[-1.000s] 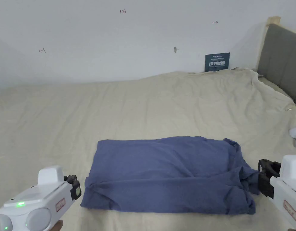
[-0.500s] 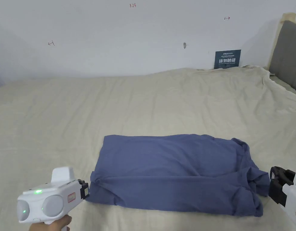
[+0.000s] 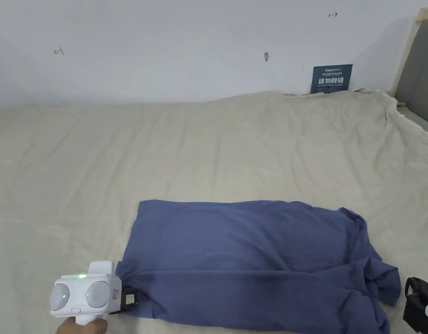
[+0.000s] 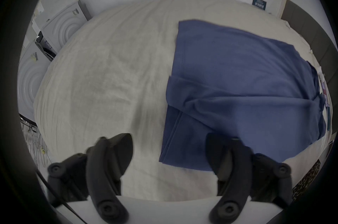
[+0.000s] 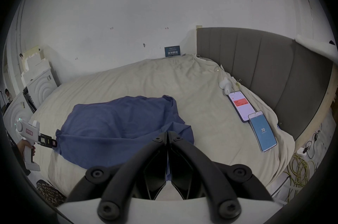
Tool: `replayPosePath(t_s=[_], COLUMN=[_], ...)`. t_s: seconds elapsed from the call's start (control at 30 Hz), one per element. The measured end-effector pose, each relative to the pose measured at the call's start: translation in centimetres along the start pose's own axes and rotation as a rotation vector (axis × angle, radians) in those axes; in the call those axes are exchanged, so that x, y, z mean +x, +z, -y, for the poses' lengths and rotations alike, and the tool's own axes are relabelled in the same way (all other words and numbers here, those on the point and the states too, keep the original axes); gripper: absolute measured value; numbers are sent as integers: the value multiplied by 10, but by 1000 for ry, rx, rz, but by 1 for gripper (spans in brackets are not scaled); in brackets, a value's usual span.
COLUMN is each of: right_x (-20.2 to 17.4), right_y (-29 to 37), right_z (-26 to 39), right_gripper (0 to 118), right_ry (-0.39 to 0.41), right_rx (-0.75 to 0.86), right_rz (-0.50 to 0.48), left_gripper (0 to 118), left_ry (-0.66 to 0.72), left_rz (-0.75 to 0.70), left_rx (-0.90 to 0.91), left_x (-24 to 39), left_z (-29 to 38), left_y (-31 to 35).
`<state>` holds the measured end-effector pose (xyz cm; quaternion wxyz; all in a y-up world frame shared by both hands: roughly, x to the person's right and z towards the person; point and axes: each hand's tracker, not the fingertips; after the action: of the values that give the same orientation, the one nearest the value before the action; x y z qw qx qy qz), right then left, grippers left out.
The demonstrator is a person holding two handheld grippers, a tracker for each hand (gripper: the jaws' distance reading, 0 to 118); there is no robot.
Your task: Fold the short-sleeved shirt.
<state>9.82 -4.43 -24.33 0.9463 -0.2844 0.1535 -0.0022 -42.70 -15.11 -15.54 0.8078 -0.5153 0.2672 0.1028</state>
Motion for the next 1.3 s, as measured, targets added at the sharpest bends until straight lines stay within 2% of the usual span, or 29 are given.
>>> replayPosePath(t_s=[0.07, 0.1, 0.13, 0.2, 0.23, 0.3, 0.4, 0.5, 0.53, 0.57, 0.6, 0.7, 0.73, 0.77, 0.8, 0.87, 0.93, 1.07, 1.17, 1.3], right_x=[2, 2, 3, 5, 5, 12, 17, 17, 13, 10, 7, -6, -8, -11, -13, -14, -10, 12, 21, 37], right_y=[-6, -9, -12, -16, -19, -30, -48, -70, -74, -81, -88, -106, -111, -115, -114, -108, -95, -64, -42, -21], right_z=[2, 3, 4, 8, 10, 15, 23, 32, 35, 38, 42, 50, 53, 55, 57, 57, 54, 49, 53, 74], right_gripper=[0, 0, 0, 0, 0, 0, 5, 39, 57, 65, 67, 64, 53, 34, 9, 6, 6, 6, 6, 6], right_ry=[-6, -9, -12, -21, -24, -31, -26, 13, 20, 27, 39, 75, 79, 76, 63, 8, 26, -23, -19, -51], right_rx=[-16, -27, -35, -55, -68, -106, -182, -276, -306, -316, -336, -394, -403, -413, -422, -408, -394, -335, -330, -338], right_rz=[6, 11, 14, 20, 22, 25, 41, 41, 38, 43, 36, 21, 15, 5, -7, -45, -34, -38, -40, -59], left_gripper=[47, 37, 33, 10, 5, 3, 2, 2, 2, 2, 2, 2, 2, 2, 2, 2, 2, 2, 2, 2], left_ry=[18, 33, 23, -29, -66, -165, -134, -112, -110, -105, -95, -63, -59, -56, -53, -45, -30, 5, 13, 37], left_rz=[100, 57, 43, 104, 58, 38, 80, 115, 125, 137, 149, 187, 191, 192, 193, 193, 195, 199, 205, 217], left_rx=[-8, 18, 14, 20, 22, 37, 85, 140, 152, 164, 168, 172, 170, 166, 161, 149, 144, 122, 95, 75], left_x=[1, 3, 5, 12, 17, 21, 16, 5, 2, -2, -3, -11, -12, -14, -15, -21, -27, -42, -51, -55], left_z=[8, 9, 8, 10, 11, 12, 12, 8, 7, 5, 4, 1, 0, 1, 3, 7, 14, 36, 60, 101], left_y=[-3, 1, 3, 6, 5, 6, 27, 46, 51, 56, 62, 67, 68, 67, 65, 60, 58, 60, 65, 85])
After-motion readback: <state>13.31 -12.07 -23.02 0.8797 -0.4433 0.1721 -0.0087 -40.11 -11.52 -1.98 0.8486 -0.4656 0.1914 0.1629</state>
